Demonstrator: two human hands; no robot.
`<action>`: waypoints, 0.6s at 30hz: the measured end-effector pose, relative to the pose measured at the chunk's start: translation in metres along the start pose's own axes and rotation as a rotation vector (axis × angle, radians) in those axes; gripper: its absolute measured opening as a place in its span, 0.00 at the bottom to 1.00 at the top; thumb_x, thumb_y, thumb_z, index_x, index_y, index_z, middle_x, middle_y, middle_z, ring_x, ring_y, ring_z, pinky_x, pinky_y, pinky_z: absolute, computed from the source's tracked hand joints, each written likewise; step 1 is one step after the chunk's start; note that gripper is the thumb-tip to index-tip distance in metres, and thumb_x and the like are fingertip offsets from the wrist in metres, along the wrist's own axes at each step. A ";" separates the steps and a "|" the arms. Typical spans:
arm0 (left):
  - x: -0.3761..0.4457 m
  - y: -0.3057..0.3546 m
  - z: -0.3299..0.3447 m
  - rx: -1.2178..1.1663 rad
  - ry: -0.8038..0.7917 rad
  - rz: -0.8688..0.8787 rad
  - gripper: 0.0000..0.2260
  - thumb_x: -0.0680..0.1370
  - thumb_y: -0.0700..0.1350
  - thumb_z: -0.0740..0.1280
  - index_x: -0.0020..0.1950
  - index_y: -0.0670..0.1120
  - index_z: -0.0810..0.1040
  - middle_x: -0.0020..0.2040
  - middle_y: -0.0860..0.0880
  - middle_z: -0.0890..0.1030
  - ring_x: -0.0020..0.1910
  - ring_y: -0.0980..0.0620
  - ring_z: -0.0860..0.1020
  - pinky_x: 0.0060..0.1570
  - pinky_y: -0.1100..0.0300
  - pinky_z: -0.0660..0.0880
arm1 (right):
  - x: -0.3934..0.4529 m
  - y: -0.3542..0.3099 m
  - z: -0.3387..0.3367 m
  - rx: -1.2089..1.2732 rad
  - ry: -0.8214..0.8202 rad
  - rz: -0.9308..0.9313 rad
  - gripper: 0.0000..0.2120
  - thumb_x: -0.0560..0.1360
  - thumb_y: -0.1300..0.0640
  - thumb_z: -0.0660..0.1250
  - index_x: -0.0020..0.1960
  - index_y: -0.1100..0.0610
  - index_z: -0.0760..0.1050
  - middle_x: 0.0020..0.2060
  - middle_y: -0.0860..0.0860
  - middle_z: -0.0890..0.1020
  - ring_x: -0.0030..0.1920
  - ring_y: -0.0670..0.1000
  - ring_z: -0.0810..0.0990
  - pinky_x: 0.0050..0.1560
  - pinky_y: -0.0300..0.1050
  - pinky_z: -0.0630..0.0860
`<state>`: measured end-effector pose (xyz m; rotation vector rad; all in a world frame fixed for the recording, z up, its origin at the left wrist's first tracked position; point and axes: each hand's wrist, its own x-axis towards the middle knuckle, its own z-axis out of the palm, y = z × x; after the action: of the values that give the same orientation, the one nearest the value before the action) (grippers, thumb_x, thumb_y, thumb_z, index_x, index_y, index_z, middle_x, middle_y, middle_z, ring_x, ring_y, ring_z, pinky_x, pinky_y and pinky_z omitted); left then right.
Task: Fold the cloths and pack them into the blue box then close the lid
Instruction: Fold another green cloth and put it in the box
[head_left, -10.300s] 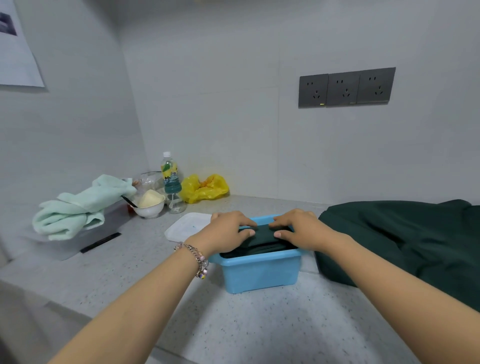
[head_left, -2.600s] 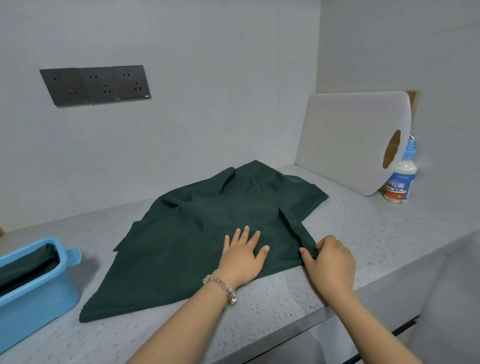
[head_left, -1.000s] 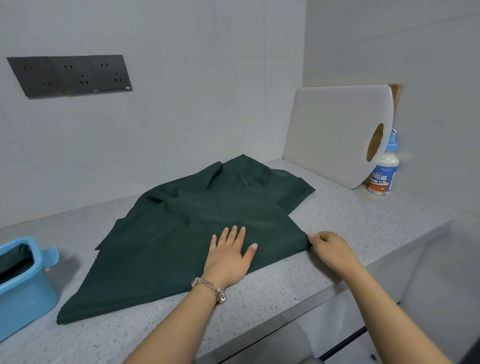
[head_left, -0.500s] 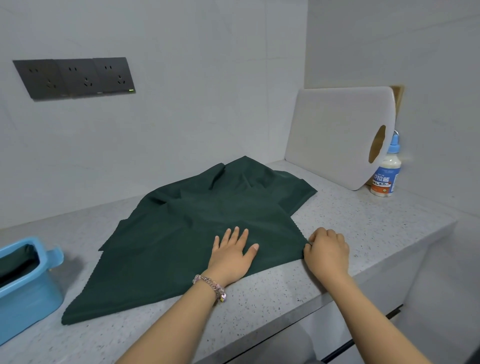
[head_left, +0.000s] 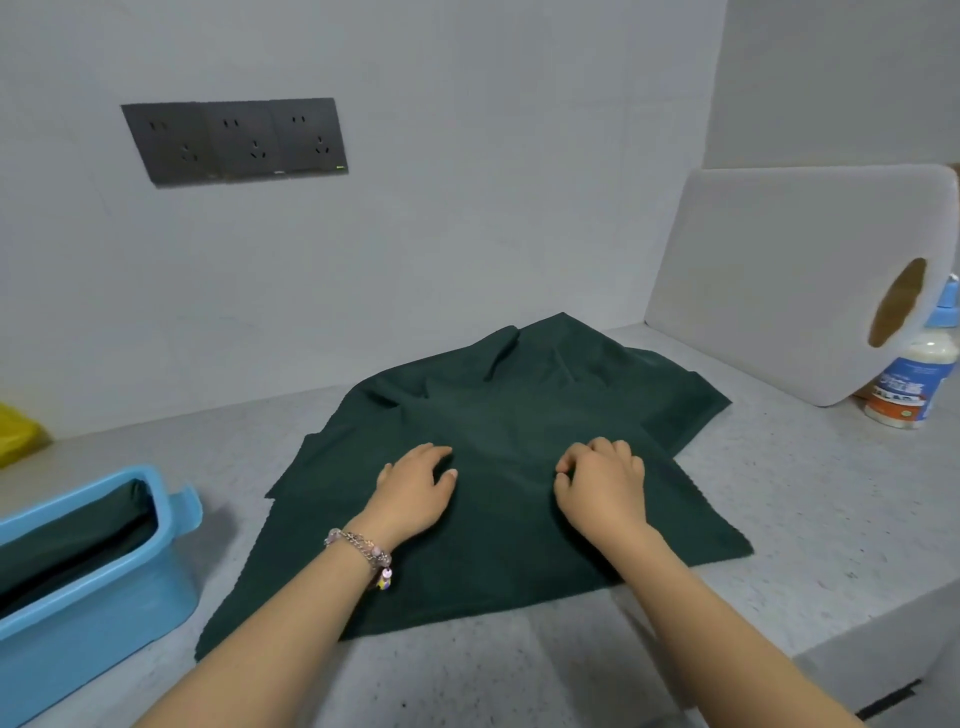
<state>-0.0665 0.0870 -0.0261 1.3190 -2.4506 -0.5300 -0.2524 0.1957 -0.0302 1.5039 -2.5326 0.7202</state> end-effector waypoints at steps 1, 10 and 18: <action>0.005 -0.009 -0.002 0.005 0.007 -0.021 0.20 0.81 0.49 0.57 0.72 0.48 0.66 0.74 0.48 0.63 0.74 0.51 0.59 0.72 0.48 0.55 | 0.007 -0.007 0.006 0.001 -0.009 -0.020 0.09 0.76 0.54 0.59 0.52 0.51 0.76 0.52 0.49 0.75 0.55 0.53 0.67 0.54 0.45 0.62; 0.078 -0.063 -0.018 0.019 0.115 -0.118 0.19 0.82 0.46 0.55 0.72 0.46 0.65 0.73 0.49 0.66 0.73 0.51 0.61 0.71 0.47 0.57 | 0.090 -0.050 0.053 0.048 -0.084 -0.182 0.14 0.79 0.53 0.57 0.62 0.51 0.72 0.61 0.49 0.74 0.61 0.53 0.69 0.60 0.45 0.62; 0.119 -0.102 -0.011 0.010 0.186 -0.188 0.19 0.82 0.52 0.54 0.72 0.50 0.66 0.68 0.47 0.70 0.71 0.49 0.62 0.73 0.45 0.42 | 0.154 -0.061 0.102 0.047 -0.309 -0.252 0.20 0.81 0.50 0.51 0.73 0.48 0.60 0.73 0.50 0.63 0.73 0.52 0.57 0.70 0.50 0.49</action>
<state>-0.0503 -0.0672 -0.0524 1.5389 -2.1965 -0.4192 -0.2636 0.0024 -0.0489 2.0453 -2.4706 0.5509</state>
